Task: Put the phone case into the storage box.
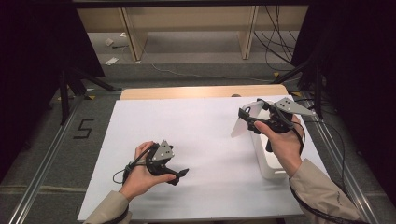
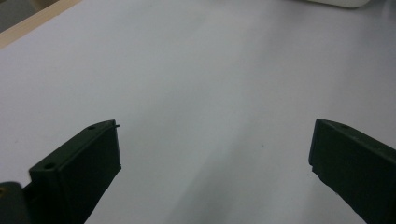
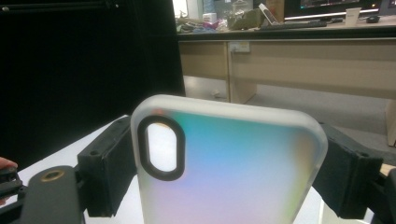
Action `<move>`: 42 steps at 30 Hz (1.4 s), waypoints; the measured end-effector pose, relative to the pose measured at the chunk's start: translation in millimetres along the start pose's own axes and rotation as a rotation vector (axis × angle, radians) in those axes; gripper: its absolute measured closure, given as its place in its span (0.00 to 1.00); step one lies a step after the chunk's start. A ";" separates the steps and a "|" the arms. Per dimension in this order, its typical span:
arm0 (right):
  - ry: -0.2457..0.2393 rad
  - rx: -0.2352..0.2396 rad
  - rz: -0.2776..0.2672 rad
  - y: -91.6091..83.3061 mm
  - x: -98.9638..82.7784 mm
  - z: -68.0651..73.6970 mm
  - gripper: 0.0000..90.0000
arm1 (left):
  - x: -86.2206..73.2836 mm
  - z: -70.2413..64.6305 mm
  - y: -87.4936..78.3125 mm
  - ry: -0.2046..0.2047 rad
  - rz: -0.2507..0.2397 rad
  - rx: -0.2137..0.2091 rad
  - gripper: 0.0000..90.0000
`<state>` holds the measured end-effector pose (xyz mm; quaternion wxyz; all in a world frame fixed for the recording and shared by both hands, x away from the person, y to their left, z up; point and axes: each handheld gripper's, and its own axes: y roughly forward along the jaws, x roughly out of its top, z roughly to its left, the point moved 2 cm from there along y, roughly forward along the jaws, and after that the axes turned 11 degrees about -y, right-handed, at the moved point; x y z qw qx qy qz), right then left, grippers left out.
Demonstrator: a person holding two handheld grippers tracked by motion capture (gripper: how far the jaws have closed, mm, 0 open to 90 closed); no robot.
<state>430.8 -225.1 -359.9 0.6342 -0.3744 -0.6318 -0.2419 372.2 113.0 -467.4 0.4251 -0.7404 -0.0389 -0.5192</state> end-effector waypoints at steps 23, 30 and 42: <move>-0.016 -0.051 -0.067 -5.2 4.4 -6.4 0.20 | 0.0 0.7 0.0 -0.002 -0.003 0.000 0.02; -0.019 -0.056 -0.072 -6.5 5.7 -9.1 0.20 | 0.2 1.9 -0.8 -0.006 -0.004 0.006 0.02; -0.015 -0.079 -0.077 -9.2 7.5 -14.7 0.20 | 0.2 2.0 -0.8 -0.010 -0.005 0.004 0.03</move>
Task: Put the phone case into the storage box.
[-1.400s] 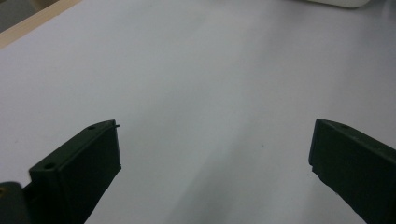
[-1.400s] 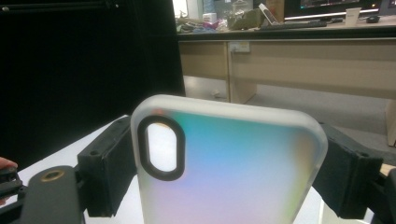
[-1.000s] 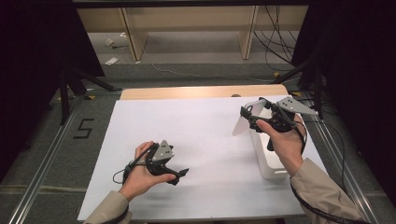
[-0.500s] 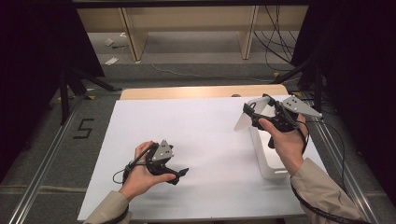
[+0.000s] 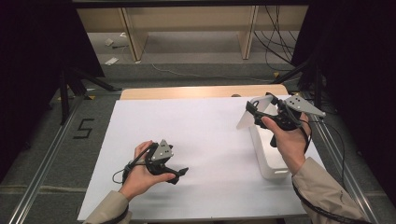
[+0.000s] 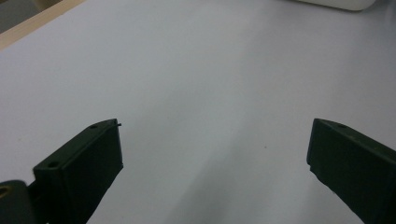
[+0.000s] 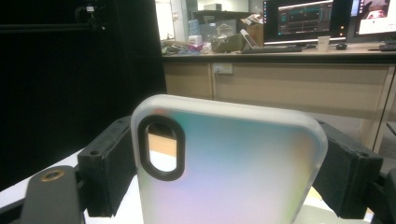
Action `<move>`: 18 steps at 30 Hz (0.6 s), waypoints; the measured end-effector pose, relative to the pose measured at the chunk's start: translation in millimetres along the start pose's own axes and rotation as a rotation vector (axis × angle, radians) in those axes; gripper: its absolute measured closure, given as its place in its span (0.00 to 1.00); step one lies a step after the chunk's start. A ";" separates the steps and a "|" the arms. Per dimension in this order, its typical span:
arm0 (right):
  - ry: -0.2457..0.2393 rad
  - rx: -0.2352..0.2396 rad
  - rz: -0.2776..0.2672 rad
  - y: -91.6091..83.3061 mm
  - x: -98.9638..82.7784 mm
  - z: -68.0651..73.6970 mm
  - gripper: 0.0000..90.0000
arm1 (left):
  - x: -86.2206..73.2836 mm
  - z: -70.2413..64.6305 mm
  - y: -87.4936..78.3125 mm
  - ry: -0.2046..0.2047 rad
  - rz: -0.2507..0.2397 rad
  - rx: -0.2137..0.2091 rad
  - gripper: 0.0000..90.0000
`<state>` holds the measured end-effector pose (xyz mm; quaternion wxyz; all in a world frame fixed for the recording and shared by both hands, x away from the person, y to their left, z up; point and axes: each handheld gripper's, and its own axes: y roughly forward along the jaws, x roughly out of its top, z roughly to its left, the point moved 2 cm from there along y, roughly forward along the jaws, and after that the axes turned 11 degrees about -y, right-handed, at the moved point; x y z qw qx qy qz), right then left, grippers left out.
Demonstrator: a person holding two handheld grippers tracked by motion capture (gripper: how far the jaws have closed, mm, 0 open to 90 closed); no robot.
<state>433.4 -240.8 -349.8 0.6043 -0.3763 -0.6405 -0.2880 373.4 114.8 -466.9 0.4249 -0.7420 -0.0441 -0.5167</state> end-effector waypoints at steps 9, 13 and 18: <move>0.001 -0.016 0.004 -0.8 -0.8 -4.6 0.20 | 0.3 0.1 -0.2 0.002 -0.002 0.000 0.03; 0.000 -0.024 0.004 -1.5 -0.4 -7.0 0.20 | 0.1 0.2 -0.2 0.000 -0.002 0.000 0.03; -0.002 -0.038 0.004 -2.0 -0.7 -9.8 0.20 | 0.3 0.3 -0.6 0.002 0.000 0.001 0.03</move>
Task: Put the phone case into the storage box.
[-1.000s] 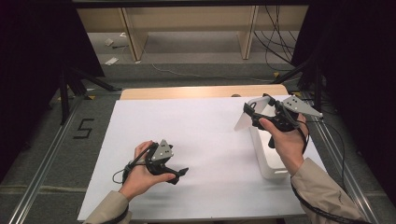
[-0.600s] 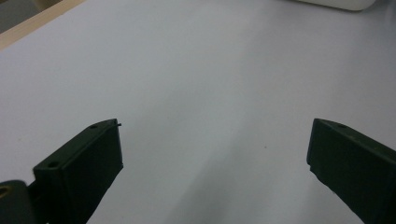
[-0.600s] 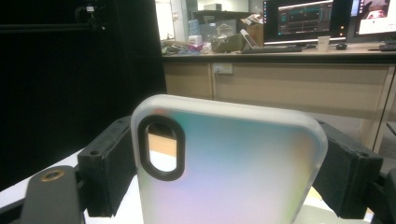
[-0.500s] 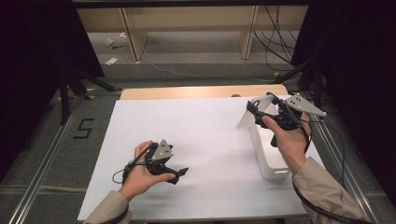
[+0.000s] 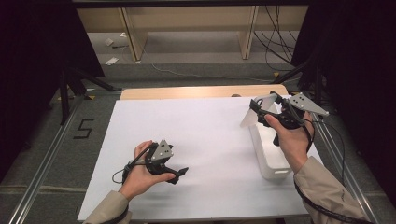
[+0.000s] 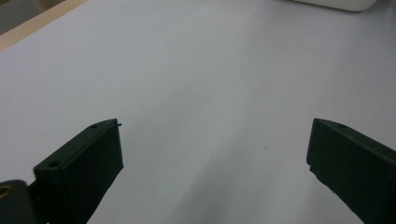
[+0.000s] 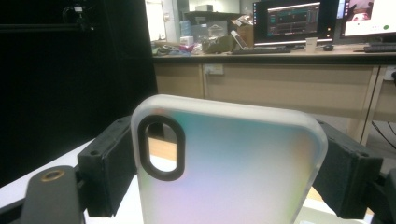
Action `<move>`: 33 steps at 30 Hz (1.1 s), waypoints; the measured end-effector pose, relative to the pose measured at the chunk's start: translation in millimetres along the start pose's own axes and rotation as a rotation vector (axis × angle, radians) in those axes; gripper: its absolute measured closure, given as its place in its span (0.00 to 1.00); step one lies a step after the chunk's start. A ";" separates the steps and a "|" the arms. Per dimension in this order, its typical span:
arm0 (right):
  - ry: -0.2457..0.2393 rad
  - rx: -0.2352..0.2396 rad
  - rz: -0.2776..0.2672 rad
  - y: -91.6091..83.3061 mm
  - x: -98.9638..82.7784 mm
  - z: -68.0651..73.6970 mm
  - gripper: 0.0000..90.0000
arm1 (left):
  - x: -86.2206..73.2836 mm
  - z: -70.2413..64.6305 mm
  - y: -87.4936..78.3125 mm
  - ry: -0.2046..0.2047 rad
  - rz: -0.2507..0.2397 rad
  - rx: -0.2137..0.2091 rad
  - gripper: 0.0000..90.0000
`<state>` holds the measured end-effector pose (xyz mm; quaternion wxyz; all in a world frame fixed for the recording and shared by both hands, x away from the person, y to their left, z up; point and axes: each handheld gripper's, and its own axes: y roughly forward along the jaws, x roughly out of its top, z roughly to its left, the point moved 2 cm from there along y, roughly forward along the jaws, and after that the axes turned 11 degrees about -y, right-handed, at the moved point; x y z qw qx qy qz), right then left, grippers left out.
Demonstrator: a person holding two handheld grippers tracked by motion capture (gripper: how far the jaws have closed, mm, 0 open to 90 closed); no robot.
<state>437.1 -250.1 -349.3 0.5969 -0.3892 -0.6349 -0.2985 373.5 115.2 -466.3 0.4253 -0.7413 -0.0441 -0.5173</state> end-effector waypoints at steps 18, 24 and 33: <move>0.000 -0.045 0.006 -2.7 -0.2 -11.2 0.20 | 0.3 0.3 -0.6 0.000 -0.002 0.008 0.03; 0.006 -0.061 0.010 -3.9 -0.1 -15.2 0.20 | 0.6 0.2 -1.1 0.001 -0.004 0.010 0.03; 0.014 -0.095 0.022 -5.5 -1.5 -23.1 0.20 | 0.8 0.4 -1.2 0.001 -0.003 0.010 0.03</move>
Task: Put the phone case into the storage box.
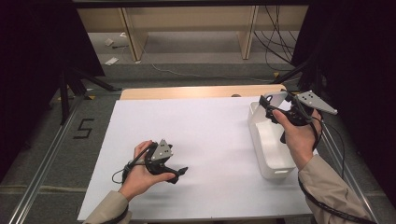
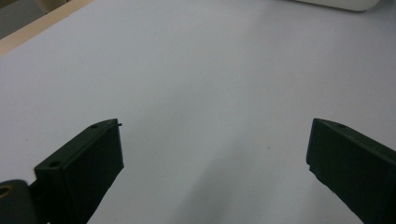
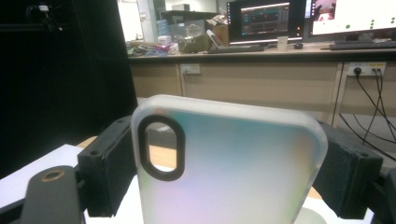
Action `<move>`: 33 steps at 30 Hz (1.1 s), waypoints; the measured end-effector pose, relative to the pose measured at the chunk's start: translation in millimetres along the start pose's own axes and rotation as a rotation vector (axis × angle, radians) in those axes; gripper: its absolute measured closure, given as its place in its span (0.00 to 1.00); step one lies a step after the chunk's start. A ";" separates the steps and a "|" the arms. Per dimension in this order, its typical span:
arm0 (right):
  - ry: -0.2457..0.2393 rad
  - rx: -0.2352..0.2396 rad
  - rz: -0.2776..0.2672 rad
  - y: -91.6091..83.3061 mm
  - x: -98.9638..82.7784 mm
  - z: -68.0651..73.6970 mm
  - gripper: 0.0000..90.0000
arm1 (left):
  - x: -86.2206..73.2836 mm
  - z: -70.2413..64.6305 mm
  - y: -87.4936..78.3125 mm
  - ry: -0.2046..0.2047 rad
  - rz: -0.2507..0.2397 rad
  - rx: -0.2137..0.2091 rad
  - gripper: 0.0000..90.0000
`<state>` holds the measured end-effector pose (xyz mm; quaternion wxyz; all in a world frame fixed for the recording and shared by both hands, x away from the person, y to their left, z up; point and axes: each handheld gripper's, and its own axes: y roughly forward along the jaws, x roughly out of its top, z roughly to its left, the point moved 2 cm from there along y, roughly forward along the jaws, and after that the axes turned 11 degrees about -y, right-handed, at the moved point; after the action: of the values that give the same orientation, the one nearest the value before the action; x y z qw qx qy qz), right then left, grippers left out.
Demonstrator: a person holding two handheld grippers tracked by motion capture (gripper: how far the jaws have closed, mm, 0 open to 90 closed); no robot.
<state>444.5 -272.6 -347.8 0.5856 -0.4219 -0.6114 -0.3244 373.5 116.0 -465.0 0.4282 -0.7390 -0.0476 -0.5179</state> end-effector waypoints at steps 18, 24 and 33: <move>0.002 -0.046 0.021 -0.1 -2.7 -12.2 0.20 | 0.4 0.4 -0.4 0.001 -0.003 0.002 0.03; 0.003 -0.057 0.036 1.3 -4.2 -14.5 0.20 | 0.3 0.6 -0.2 0.001 -0.002 0.002 0.04; 0.003 -0.075 0.048 2.9 -6.3 -19.4 0.20 | 0.4 0.4 -0.3 0.003 -0.001 0.002 0.04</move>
<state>455.5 -289.5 -352.3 0.5781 -0.4575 -0.5876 -0.3336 373.8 116.3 -464.6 0.4288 -0.7377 -0.0482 -0.5192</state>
